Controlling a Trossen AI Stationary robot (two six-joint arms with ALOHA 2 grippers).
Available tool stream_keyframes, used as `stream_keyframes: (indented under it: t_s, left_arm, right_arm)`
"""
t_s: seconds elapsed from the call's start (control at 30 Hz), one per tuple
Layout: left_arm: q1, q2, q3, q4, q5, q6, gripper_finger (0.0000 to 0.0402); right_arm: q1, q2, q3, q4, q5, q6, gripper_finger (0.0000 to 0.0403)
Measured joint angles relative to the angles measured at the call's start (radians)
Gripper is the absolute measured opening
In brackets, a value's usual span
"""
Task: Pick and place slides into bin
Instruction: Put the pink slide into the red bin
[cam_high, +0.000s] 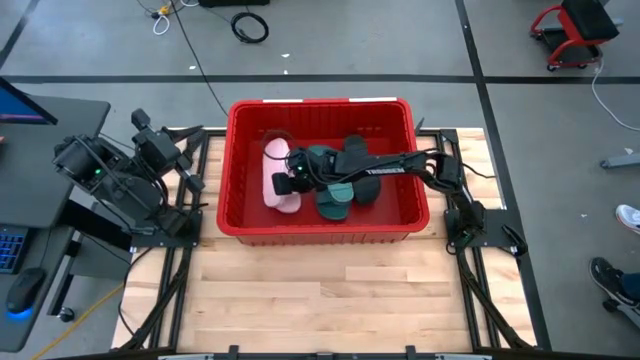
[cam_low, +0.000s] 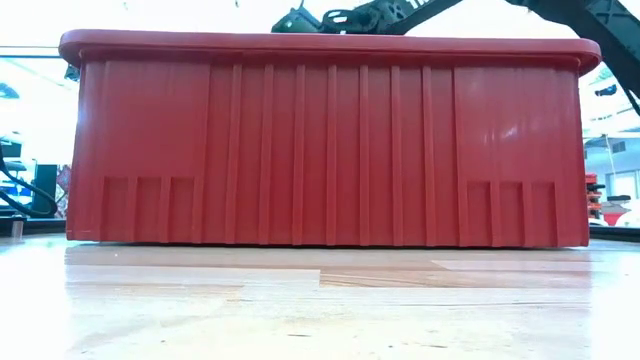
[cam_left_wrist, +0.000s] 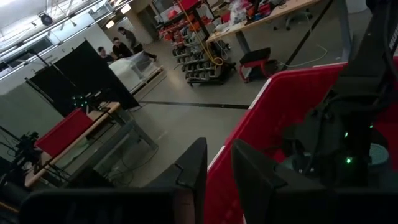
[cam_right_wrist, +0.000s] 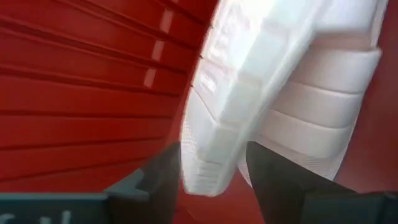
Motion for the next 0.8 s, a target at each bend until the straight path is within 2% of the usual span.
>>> stream_keyframes:
  t_s: [0.27,0.5,0.6,0.7,0.8]
  left_arm:
    - [0.043,-0.027,0.000,0.000,-0.001,-0.007,0.0071]
    - [0.055,-0.031,0.000,0.000,0.000,-0.013,0.0075]
    - [0.055,-0.030,0.000,0.000,0.000,-0.015,0.0071]
    - [0.055,-0.029,0.000,0.000,-0.002,-0.023,0.0066]
    - [0.055,-0.029,0.000,0.000,-0.025,-0.042,0.0061]
  right_arm:
    - [0.001,-0.086,0.000,-0.106,0.054,-0.001,0.0213]
    - [0.001,-0.149,0.001,-0.083,0.122,-0.103,0.0208]
    - [-0.002,-0.140,0.001,-0.017,0.095,-0.146,0.0197]
    - [-0.002,-0.105,0.001,0.140,0.025,-0.157,0.0185]
    - [0.000,-0.061,0.001,0.217,0.028,-0.150,0.0173]
